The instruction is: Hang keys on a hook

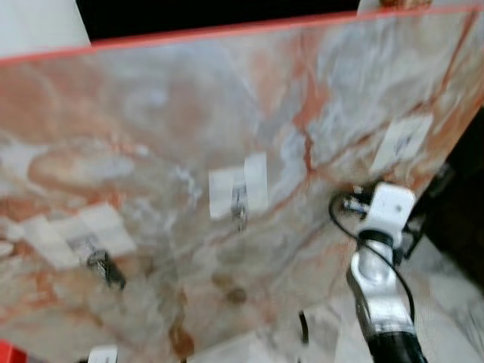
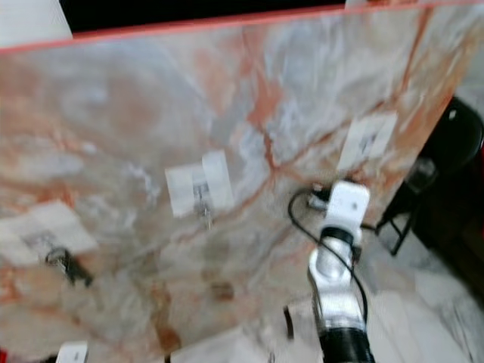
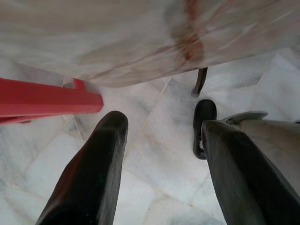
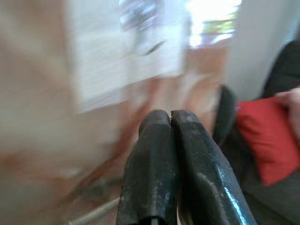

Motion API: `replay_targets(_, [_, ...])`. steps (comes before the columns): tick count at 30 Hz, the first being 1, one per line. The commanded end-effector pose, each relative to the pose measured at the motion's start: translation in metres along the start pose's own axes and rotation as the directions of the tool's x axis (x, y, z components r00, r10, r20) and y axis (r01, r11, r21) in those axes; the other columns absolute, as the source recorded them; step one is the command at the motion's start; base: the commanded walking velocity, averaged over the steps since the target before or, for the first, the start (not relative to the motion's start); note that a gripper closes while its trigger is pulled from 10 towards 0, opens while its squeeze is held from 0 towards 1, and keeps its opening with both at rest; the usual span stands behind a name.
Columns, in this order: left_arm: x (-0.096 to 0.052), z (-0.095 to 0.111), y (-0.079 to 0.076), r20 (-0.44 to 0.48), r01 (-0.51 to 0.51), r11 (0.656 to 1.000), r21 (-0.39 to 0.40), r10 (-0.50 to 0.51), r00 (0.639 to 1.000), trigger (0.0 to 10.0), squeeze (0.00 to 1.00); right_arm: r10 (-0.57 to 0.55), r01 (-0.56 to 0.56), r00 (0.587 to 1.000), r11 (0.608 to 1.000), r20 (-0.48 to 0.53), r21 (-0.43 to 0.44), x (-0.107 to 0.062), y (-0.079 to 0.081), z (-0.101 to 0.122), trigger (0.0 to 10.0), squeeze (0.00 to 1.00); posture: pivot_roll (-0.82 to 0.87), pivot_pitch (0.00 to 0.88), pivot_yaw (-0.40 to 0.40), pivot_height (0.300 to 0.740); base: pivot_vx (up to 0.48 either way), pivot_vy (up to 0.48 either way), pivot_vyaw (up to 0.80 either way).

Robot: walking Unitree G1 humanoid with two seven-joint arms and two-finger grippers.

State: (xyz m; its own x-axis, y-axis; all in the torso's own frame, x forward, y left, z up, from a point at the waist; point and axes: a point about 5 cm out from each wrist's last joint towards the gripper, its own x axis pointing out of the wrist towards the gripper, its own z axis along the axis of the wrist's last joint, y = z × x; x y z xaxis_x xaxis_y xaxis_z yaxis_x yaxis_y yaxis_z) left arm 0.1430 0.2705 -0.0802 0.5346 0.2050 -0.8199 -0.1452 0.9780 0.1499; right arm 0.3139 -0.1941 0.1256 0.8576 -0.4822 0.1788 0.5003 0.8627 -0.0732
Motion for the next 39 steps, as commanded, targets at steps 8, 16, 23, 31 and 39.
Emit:
replay_targets(8, [-0.001,-0.006,-0.001,-0.029,0.004,1.0,0.003,-0.004,1.0,10.0,0.0,-0.049,0.052,0.986,0.999,0.163,-0.015,0.011,-0.003,0.036,10.0,0.0,0.03,0.0,-0.017,0.74,0.0,0.0,0.0])
replay_targets(16, [-0.001,-0.006,0.0,-0.028,0.004,1.0,0.008,-0.003,1.0,10.0,0.0,-0.038,0.048,0.981,0.998,0.19,-0.046,0.021,0.003,0.046,10.0,0.0,0.03,0.0,-0.012,0.74,0.0,0.0,0.0])
replay_targets(23, [-0.001,-0.006,0.0,-0.026,0.003,1.0,0.005,-0.003,1.0,10.0,0.0,-0.03,0.043,0.99,0.995,0.138,-0.089,0.026,0.003,0.039,10.0,0.0,0.03,0.0,-0.014,0.74,0.0,0.0,0.0])
replay_targets(31, [-0.001,-0.006,0.0,-0.027,0.0,1.0,0.002,0.0,1.0,10.0,0.0,-0.006,0.02,0.994,0.992,0.113,-0.121,0.032,0.006,0.037,10.0,0.0,0.03,0.0,-0.014,0.74,0.0,0.0,0.0])
replay_targets(39, [-0.001,-0.005,0.0,-0.024,-0.003,1.0,-0.001,0.003,1.0,10.0,0.0,0.048,-0.032,0.993,0.989,0.106,-0.146,0.039,0.01,0.038,10.0,0.0,0.03,0.0,-0.012,0.74,0.0,0.0,0.0])
